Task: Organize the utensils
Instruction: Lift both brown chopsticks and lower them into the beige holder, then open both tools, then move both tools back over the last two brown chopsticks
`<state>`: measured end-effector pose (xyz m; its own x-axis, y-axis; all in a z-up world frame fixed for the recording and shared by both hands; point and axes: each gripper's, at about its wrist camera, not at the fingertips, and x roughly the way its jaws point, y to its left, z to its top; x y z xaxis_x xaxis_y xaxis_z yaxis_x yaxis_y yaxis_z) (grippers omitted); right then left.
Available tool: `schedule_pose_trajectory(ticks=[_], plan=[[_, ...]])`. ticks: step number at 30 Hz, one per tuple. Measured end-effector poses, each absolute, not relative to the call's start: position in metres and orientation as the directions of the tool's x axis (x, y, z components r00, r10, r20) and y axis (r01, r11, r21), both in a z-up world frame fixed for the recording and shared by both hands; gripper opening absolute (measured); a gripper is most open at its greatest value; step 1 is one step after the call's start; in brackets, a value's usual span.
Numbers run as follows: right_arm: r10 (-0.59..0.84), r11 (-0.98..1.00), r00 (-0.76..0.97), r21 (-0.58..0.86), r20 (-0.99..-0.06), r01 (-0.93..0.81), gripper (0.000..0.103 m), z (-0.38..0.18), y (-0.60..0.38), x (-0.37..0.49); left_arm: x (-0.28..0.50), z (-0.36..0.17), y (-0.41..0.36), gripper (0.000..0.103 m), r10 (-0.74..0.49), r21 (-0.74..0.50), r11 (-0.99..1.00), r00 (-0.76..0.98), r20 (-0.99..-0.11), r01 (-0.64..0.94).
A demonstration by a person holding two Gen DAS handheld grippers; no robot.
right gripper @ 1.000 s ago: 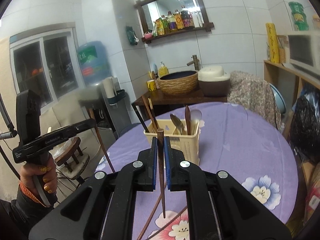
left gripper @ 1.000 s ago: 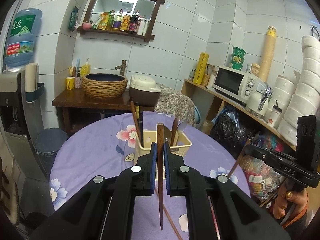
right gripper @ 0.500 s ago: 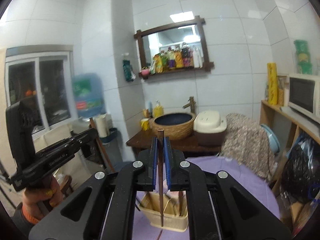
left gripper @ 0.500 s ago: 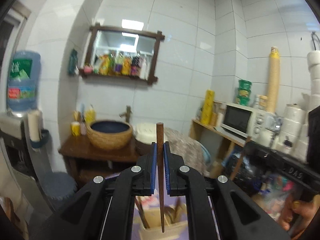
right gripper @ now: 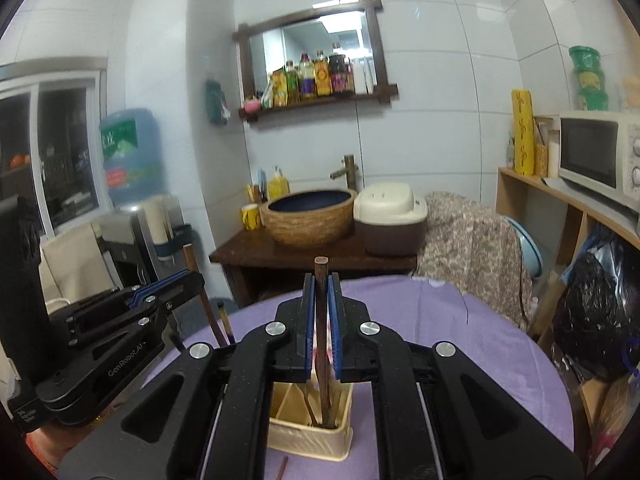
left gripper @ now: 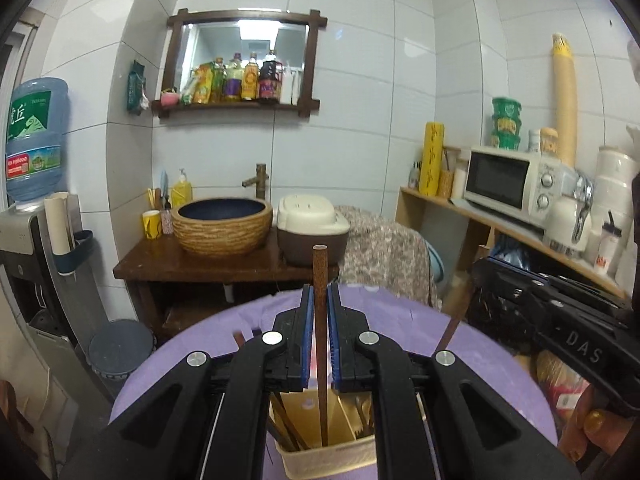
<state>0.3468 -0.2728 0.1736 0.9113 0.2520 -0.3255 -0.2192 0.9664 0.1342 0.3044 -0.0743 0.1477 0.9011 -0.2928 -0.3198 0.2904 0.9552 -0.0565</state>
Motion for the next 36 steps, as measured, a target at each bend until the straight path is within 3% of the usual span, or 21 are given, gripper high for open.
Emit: schedule_pose_trajectory(ticks=[10, 12, 14, 15, 16, 18, 21, 24, 30, 36], plan=[[0.254, 0.967, 0.871, 0.141, -0.420, -0.214, 0.008, 0.123, -0.273, 0.355, 0.312, 0.108, -0.071, 0.009, -0.277, -0.049, 0.957, 0.854, -0.440, 0.285], [0.258, 0.966, 0.868, 0.140, -0.424, -0.219, 0.011, 0.119, -0.273, 0.354, 0.310, 0.108, -0.069, 0.015, -0.282, -0.059, 0.956, 0.853, -0.439, 0.286], [0.250, 0.968, 0.873, 0.132, -0.419, -0.214, 0.030, 0.116, -0.272, 0.349, 0.303, 0.111, -0.064, 0.044, -0.290, -0.072, 0.955, 0.855, -0.430, 0.288], [0.241, 0.970, 0.879, 0.125, -0.411, -0.207, 0.057, 0.116, -0.272, 0.345, 0.297, 0.113, -0.061, 0.060, -0.296, -0.083, 0.954, 0.863, -0.409, 0.288], [0.227, 0.974, 0.892, 0.118, -0.391, -0.196, 0.070, 0.116, -0.273, 0.339, 0.292, 0.115, -0.058, 0.065, -0.300, -0.090, 0.953, 0.870, -0.391, 0.288], [0.205, 0.978, 0.907, 0.104, -0.369, -0.178, 0.072, 0.117, -0.276, 0.328, 0.276, 0.118, -0.051, 0.072, -0.300, -0.094, 0.954, 0.883, -0.361, 0.286], [0.158, 0.987, 0.907, 0.086, -0.390, -0.134, 0.091, 0.116, -0.279, 0.314, 0.258, 0.118, -0.044, 0.086, -0.294, -0.097, 0.956, 0.895, -0.336, 0.278], [0.093, 0.996, 0.904, 0.025, -0.417, -0.091, 0.097, 0.113, -0.279, 0.299, 0.236, 0.113, -0.034, 0.092, -0.296, -0.117, 0.955, 0.899, -0.324, 0.272], [-0.054, 0.995, 0.832, -0.103, -0.552, -0.004, 0.097, 0.080, -0.278, 0.280, 0.200, 0.091, -0.031, 0.098, -0.285, -0.098, 0.959, 0.900, -0.330, 0.267], [-0.048, 0.996, 0.685, -0.082, -0.727, -0.017, 0.097, 0.016, -0.275, 0.273, 0.191, 0.041, -0.020, 0.098, -0.220, -0.069, 0.975, 0.868, -0.445, 0.211]])
